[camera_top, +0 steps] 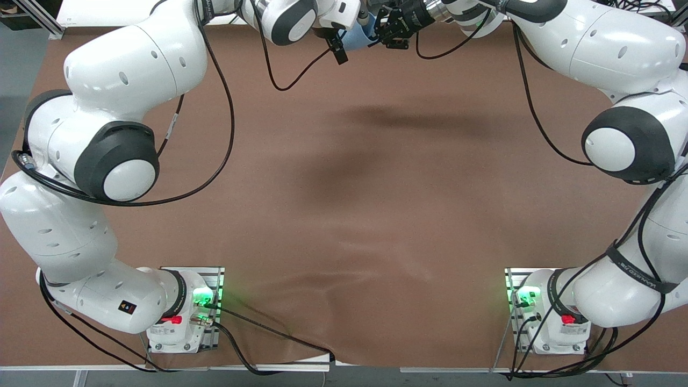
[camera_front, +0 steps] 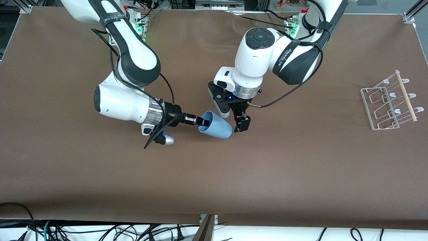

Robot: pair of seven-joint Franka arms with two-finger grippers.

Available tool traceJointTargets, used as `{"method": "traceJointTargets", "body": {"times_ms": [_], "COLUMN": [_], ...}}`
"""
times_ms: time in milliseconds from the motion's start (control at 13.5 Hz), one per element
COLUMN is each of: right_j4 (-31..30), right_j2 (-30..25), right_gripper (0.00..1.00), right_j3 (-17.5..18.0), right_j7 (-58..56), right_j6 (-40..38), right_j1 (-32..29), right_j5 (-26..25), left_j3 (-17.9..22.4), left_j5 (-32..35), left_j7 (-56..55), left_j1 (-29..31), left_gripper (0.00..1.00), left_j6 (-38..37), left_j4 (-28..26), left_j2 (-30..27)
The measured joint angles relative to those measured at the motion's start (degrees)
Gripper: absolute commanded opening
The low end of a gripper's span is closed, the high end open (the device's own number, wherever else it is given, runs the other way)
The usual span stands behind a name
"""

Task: Transfer cup to left arm and place on rack
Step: 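Close the left gripper on the cup rim beside the right gripper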

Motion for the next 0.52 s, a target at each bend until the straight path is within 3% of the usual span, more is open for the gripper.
{"method": "traceJointTargets", "body": {"times_ms": [520], "right_j4": [0.12], "right_j2": [0.00], "right_gripper": [0.00], "right_j3": [0.61], "right_j7": [0.00], "right_j6": [-0.07], "right_j1": [0.20], "right_j5": [0.00], "left_j3": [0.08], "left_j5": [0.00], "left_j7": [8.67], "left_j1": [0.75], "left_gripper": [1.00], "left_j6": [8.04], "left_j4": [-0.56], "left_j2": [1.60]}}
